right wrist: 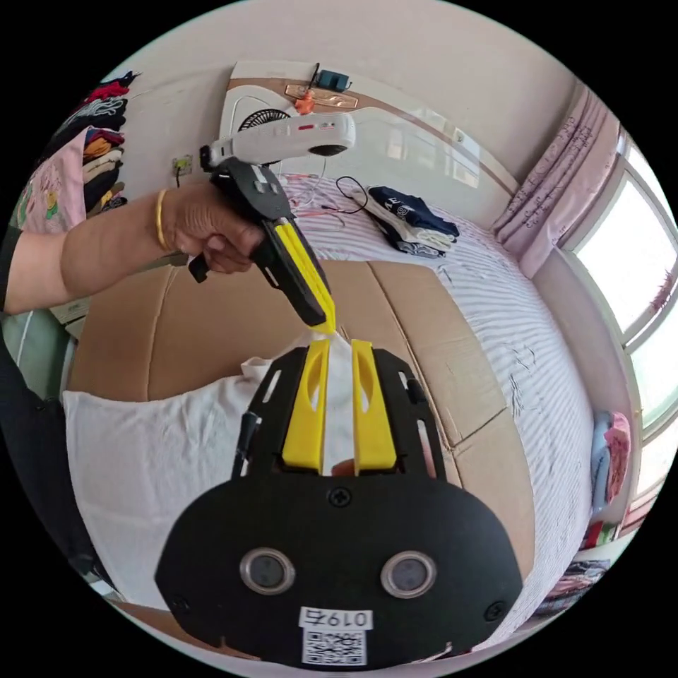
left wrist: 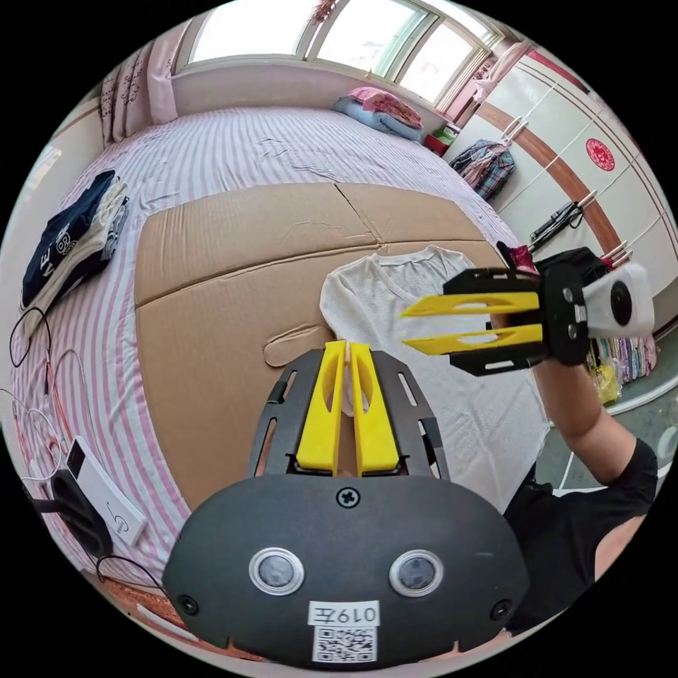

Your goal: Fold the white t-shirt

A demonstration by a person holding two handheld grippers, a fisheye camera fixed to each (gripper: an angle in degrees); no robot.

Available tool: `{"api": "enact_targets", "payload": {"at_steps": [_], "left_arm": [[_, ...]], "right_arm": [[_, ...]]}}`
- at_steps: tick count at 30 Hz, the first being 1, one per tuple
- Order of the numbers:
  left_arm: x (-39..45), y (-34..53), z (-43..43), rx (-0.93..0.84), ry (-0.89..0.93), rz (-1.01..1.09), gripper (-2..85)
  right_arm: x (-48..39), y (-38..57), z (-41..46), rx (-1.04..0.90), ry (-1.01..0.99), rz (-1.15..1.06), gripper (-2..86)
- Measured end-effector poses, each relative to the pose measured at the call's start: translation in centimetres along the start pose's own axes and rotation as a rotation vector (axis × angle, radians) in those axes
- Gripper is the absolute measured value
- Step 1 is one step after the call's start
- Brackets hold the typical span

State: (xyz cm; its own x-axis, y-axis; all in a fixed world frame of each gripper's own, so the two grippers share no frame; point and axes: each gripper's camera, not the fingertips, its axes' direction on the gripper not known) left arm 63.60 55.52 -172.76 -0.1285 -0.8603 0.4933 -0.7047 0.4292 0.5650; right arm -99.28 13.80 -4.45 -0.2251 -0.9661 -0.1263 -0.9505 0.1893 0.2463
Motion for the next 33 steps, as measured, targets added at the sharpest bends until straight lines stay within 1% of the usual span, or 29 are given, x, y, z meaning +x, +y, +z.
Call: {"api": "enact_targets", "payload": {"at_steps": [1, 6, 11, 13, 16, 20, 22, 24, 27, 29, 30, 33], "left_arm": [[0.3, 0.2, 0.0, 0.004, -0.007, 0.017, 1.5], [1.6, 1.0, 0.1, 0.012, 0.000, 0.114, 1.5], [2.8, 2.2, 0.1, 0.013, -0.033, 0.217, 1.5], [3.6, 2.7, 0.1, 0.019, -0.025, 0.278, 1.4], [4.9, 3.2, 0.0, 0.026, -0.024, 0.342, 1.3], [6.9, 3.7, -0.1, 0.025, -0.069, 0.412, 1.3], [8.0, 4.1, 0.0, 0.012, -0.099, 0.442, 1.5], [8.7, 4.4, 0.1, -0.004, -0.117, 0.450, 1.8], [8.9, 5.3, -0.4, 0.026, -0.152, 0.378, 3.1], [8.4, 6.3, -1.2, 0.068, -0.121, 0.307, 5.1], [8.0, 7.1, -1.6, 0.085, -0.072, 0.259, 7.7], [7.7, 9.5, -1.4, 0.068, 0.011, 0.153, 11.4]], "right_arm": [[0.8, -0.4, 0.3, -0.005, -0.014, -0.014, 5.3], [4.4, -4.0, 2.9, -0.064, -0.167, -0.223, 3.0], [5.3, -7.0, 4.7, -0.159, -0.257, -0.391, 5.2], [5.1, -7.9, 5.3, -0.207, -0.258, -0.460, 6.7], [4.5, -9.1, 6.2, -0.272, -0.232, -0.547, 6.7], [3.6, -10.0, 7.4, -0.326, -0.193, -0.650, 5.5], [3.4, -10.1, 7.8, -0.356, -0.184, -0.676, 2.8], [3.5, -10.0, 8.0, -0.369, -0.167, -0.681, 0.2], [4.3, -9.5, 7.4, -0.354, -0.163, -0.650, -0.7], [5.0, -9.3, 7.1, -0.354, -0.172, -0.618, -0.8], [5.5, -9.1, 6.8, -0.349, -0.178, -0.597, -0.8], [6.5, -8.7, 6.0, -0.331, -0.192, -0.558, -0.9]]}}
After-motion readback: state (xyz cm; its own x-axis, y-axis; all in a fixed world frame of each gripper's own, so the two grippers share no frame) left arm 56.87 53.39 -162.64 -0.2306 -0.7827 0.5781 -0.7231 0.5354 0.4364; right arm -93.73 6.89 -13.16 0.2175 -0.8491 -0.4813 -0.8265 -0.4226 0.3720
